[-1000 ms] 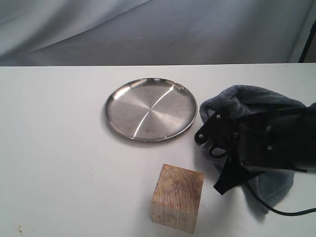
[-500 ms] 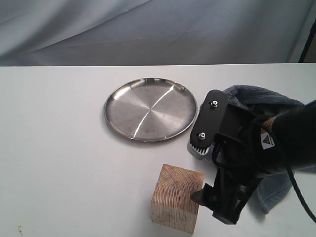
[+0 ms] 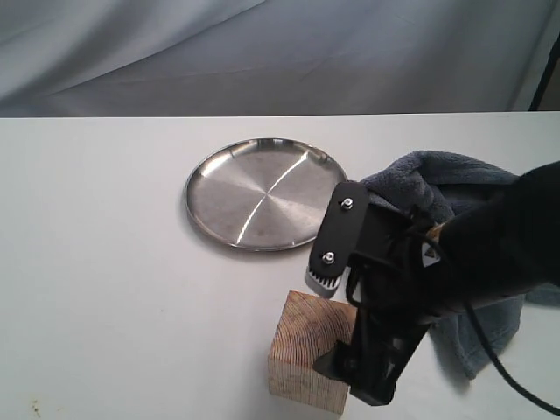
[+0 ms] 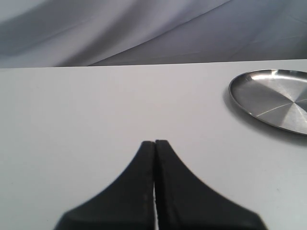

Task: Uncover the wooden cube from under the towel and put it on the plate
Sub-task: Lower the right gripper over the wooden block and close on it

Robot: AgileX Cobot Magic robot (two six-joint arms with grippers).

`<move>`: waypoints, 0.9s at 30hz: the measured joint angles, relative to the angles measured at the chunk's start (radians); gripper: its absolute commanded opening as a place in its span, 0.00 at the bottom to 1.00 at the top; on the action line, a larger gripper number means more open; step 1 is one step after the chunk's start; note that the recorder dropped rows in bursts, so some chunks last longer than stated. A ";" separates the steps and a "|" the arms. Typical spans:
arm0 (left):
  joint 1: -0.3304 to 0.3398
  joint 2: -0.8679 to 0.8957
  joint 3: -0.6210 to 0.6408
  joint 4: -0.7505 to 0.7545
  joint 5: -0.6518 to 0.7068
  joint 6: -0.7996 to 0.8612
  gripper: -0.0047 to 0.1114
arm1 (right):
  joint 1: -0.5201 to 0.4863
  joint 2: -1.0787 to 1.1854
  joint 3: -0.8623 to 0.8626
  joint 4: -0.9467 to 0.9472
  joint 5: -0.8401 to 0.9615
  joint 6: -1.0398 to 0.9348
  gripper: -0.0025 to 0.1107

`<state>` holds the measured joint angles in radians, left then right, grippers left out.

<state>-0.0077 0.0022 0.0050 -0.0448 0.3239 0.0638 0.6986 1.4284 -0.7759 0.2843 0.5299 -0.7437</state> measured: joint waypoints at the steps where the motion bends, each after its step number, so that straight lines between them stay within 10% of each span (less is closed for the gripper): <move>1: 0.000 0.000 0.000 0.000 0.000 0.000 0.04 | 0.000 0.025 0.000 0.031 -0.015 -0.031 0.95; 17: 0.000 0.000 0.000 0.000 0.000 0.000 0.04 | 0.000 0.188 0.000 0.111 -0.134 -0.113 0.86; 21: 0.000 0.000 0.000 0.000 0.000 0.000 0.04 | 0.000 0.188 0.000 0.113 -0.134 -0.113 0.58; 25: 0.000 0.000 0.000 0.000 0.000 0.000 0.04 | 0.000 0.189 0.000 0.115 -0.138 -0.115 0.06; 27: 0.000 0.000 0.000 0.000 0.000 0.000 0.04 | 0.000 0.189 0.000 0.115 -0.138 -0.117 0.03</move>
<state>-0.0077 0.0022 0.0050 -0.0448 0.3239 0.0638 0.6986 1.6170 -0.7759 0.3996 0.3921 -0.8607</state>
